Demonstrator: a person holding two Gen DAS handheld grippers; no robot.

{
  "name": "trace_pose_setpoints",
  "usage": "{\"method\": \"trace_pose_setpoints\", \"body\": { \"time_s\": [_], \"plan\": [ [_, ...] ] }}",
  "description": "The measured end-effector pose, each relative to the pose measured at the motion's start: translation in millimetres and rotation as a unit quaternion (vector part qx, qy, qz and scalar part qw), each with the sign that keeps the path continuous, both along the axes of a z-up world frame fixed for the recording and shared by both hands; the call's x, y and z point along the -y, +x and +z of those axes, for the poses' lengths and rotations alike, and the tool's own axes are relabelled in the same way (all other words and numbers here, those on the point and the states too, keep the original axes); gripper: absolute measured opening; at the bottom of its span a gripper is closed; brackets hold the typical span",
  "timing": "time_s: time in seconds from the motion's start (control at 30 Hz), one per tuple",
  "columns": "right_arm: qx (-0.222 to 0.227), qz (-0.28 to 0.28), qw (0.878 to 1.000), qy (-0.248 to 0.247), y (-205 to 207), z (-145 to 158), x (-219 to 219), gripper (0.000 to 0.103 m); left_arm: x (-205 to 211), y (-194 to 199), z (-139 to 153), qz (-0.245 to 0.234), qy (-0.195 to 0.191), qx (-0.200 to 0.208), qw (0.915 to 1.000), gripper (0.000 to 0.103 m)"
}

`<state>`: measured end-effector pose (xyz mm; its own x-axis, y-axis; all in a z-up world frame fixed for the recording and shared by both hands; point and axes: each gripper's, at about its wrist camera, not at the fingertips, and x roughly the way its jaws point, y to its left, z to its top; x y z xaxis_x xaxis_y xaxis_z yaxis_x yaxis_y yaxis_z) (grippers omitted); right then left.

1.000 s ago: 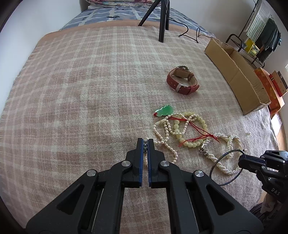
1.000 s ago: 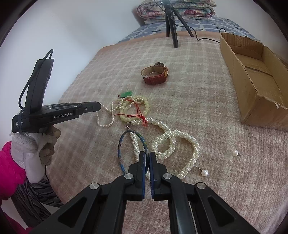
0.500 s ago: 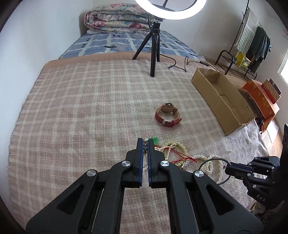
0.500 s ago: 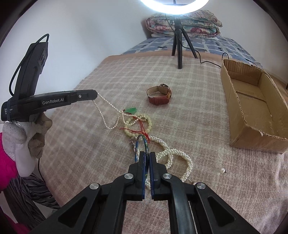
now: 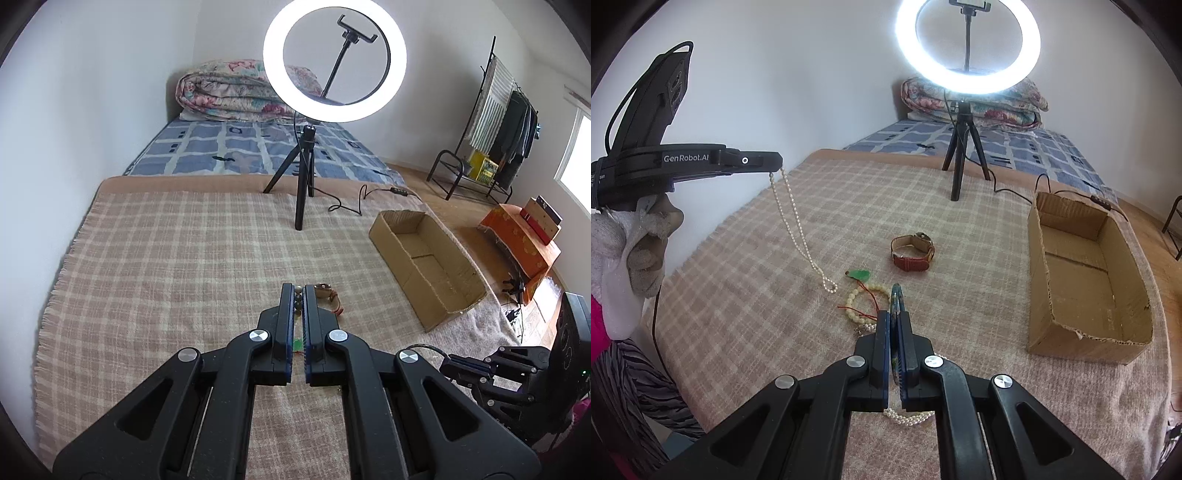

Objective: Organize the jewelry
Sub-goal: 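Lift and carry the pearl necklace and bangle over the cardboard box with both tools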

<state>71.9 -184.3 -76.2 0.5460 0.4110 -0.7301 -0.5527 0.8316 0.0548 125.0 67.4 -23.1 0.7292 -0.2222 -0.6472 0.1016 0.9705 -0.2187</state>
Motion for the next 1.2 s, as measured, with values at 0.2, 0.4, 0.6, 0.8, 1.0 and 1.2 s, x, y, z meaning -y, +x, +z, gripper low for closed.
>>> {"method": "trace_pose_setpoints", "body": {
  "time_s": [0.2,0.4,0.6,0.8,1.0,1.2],
  "plan": [
    [0.027,-0.008,1.000,0.006,0,16,7,0.001,4,-3,21,-0.004,-0.011,0.025,0.9996,0.001],
    [0.053,-0.020,0.998,0.012,3,34,15,0.001,11,-3,43,-0.014,-0.027,0.046,0.9985,0.001],
    [0.080,-0.048,0.995,0.015,13,49,34,0.001,24,5,63,-0.028,-0.048,0.062,0.9966,0.001],
    [0.102,-0.086,0.991,0.021,27,65,65,0.001,48,21,80,-0.050,-0.044,0.078,0.9948,0.001],
    [0.109,-0.113,0.987,0.024,42,74,91,0.001,75,48,91,-0.071,-0.046,0.082,0.9930,0.001],
    [0.114,-0.138,0.984,0.014,59,73,112,0.001,105,82,104,-0.089,-0.063,0.084,0.9905,0.001]
  ]
}}
